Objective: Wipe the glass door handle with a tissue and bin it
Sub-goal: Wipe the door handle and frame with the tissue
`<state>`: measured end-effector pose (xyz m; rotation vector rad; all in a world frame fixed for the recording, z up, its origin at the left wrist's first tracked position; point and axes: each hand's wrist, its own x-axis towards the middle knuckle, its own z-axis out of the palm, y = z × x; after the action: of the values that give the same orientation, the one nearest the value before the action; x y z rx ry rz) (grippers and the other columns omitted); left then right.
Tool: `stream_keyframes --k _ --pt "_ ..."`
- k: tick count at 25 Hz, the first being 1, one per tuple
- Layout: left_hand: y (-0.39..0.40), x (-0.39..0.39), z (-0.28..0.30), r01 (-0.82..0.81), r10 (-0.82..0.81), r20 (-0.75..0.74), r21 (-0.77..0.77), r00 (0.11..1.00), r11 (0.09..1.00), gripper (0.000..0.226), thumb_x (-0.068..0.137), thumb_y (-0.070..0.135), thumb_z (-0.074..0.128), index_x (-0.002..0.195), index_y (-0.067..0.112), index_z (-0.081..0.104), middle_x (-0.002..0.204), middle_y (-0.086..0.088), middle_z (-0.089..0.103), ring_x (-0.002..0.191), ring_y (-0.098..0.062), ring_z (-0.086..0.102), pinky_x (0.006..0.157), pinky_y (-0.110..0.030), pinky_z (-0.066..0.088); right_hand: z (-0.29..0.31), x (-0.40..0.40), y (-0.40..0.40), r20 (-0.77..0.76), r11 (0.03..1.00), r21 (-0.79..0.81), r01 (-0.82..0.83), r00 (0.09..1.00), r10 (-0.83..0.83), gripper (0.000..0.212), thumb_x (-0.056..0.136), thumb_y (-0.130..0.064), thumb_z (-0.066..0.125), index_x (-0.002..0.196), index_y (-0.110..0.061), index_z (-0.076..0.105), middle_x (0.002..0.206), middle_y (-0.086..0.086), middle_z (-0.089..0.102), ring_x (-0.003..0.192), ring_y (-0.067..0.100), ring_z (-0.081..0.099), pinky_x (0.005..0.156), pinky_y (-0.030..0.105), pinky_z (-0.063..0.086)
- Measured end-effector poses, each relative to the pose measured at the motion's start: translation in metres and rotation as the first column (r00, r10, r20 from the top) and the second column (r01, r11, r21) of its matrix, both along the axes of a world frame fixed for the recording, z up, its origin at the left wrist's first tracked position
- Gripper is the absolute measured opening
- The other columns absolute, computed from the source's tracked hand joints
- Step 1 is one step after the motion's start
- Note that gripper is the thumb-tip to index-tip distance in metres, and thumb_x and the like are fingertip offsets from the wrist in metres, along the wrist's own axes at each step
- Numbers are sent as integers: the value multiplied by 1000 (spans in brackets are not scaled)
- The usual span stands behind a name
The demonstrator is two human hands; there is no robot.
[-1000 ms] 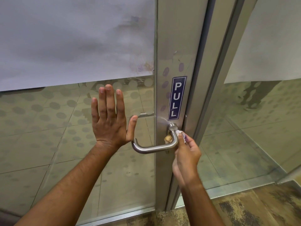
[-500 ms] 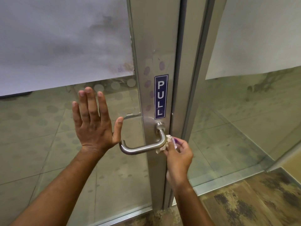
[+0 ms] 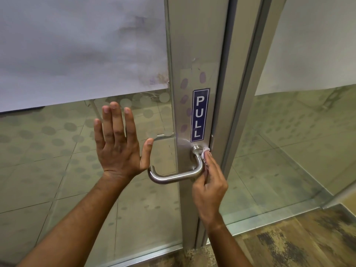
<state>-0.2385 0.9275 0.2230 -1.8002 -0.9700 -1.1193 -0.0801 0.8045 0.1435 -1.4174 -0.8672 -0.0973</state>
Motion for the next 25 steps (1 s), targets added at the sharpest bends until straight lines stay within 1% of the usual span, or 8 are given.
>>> stream_keyframes --k 5,7,9,13,15,18,23,25 --pt "0 1 0 -4 4 8 2 1000 1000 85 95 51 35 159 4 6 157 -24 9 155 -25 -11 126 -43 -3 -21 -8 -4 17 985 -141 -97 995 100 71 75 20 45 144 3 39 151 5 36 141 6 28 111 11 28" --pt "0 1 1 1 -1 7 2 1000 1000 86 95 51 35 159 5 2 156 -24 9 155 -25 -11 126 -43 -3 -31 -12 -7 -16 969 -217 -117 993 117 76 75 26 46 145 -1 38 154 -7 27 143 -1 21 112 25 36" --pt "0 1 1 5 -5 5 1 1000 1000 87 95 51 36 159 5 1 156 -24 10 155 -25 -11 126 -43 -3 -35 -14 -6 -57 958 -236 -166 986 157 82 75 28 45 149 -5 33 157 -11 22 146 5 19 111 39 39" --pt "-1 1 1 5 -5 5 -3 1000 1000 85 95 51 36 159 4 4 157 -23 10 155 -25 -11 126 -43 -3 -27 -12 1 -20 973 -163 -161 987 160 91 68 27 44 150 -8 27 158 -1 26 147 18 23 114 41 35" --pt "-1 1 2 -6 6 10 -11 1000 1000 83 95 50 36 157 2 10 156 -24 11 155 -24 -12 126 -43 -4 -29 -7 3 32 978 -164 -126 991 133 89 68 28 46 148 -7 30 155 5 32 143 26 32 108 41 43" --pt "-2 2 2 -7 8 19 -28 1000 1000 80 95 51 35 154 1 14 156 -24 10 155 -24 -14 126 -43 -4 -41 -10 -2 38 965 -229 -126 990 138 74 75 24 50 144 -1 41 154 6 35 142 27 35 110 24 39" --pt "-2 2 3 -11 12 17 -34 1000 999 80 94 51 36 153 1 15 155 -24 12 154 -23 -14 126 -43 -4 -67 -28 -5 306 915 -380 -137 915 264 31 84 3 51 112 8 64 131 14 62 135 25 44 102 43 47" --pt "-1 1 2 -17 18 14 -39 1000 999 81 94 51 37 153 1 14 156 -22 11 154 -23 -15 126 -43 -4 -70 -29 -5 400 899 -412 -149 857 326 45 80 6 59 125 3 60 138 11 56 136 28 44 110 40 41"
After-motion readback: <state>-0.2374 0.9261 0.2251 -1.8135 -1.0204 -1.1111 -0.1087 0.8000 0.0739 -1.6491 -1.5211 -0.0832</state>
